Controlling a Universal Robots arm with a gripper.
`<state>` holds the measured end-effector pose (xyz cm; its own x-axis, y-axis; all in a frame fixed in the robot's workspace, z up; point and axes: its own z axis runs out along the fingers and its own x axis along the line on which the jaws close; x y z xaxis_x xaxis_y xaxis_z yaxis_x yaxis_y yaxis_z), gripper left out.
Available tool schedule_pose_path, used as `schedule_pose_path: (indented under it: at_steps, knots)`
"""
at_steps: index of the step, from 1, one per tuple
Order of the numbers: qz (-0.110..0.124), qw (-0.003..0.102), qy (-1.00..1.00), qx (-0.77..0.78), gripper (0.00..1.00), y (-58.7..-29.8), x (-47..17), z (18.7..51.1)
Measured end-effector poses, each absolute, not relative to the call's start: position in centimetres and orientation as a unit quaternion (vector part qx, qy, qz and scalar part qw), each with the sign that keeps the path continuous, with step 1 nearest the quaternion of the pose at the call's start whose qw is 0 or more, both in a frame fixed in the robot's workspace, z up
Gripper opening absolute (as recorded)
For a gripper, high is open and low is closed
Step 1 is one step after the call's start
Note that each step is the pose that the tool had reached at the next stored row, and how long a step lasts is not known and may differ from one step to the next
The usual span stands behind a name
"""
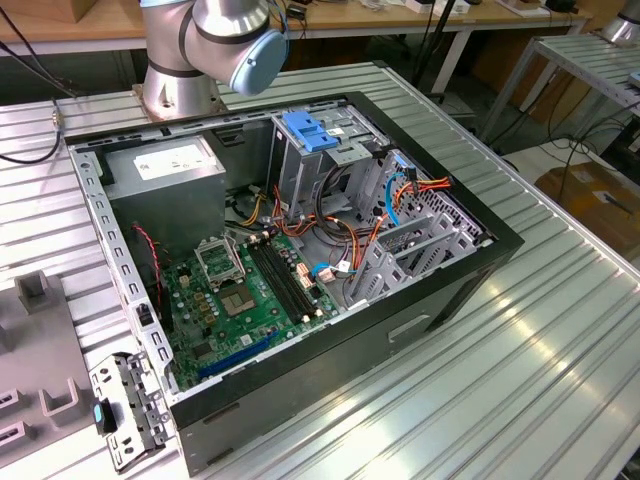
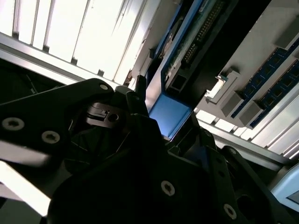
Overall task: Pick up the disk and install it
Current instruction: 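Pick up the disk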
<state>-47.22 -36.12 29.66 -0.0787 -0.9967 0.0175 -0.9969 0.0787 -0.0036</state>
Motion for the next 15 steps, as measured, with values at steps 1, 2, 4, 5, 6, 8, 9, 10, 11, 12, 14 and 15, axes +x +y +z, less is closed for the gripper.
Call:
schedule_pose_path:
  at_steps: [1,2,4,5,6,8,9,10,11,12,14,15]
  knots:
    - [0.007,0.005,-0.734,0.679,0.49,-36.12,-47.14,29.65]
    - [0.008,0.005,-0.734,0.679,0.49,-36.11,-47.08,29.65]
    - [0.008,0.006,-0.734,0.679,0.49,-36.11,-46.99,29.63]
    - [0.008,0.006,-0.734,0.679,0.49,-36.11,-46.97,29.61]
    - [0.008,0.006,-0.734,0.679,0.49,-36.11,-46.97,29.60]
    - [0.008,0.005,-0.734,0.679,0.49,-36.11,-46.95,29.51]
    - [0.008,0.005,-0.734,0.679,0.49,-36.10,-46.92,29.49]
    - [0.008,0.005,-0.734,0.679,0.49,-36.09,-46.89,29.45]
    - [0.009,0.005,-0.734,0.679,0.49,-36.08,-46.87,29.43]
    - [0.009,0.005,-0.734,0.679,0.49,-36.04,-46.85,29.44]
    - [0.011,0.003,-0.734,0.679,0.49,-35.99,-46.85,29.43]
    - [0.012,0.002,-0.734,0.679,0.49,-35.96,-46.85,29.43]
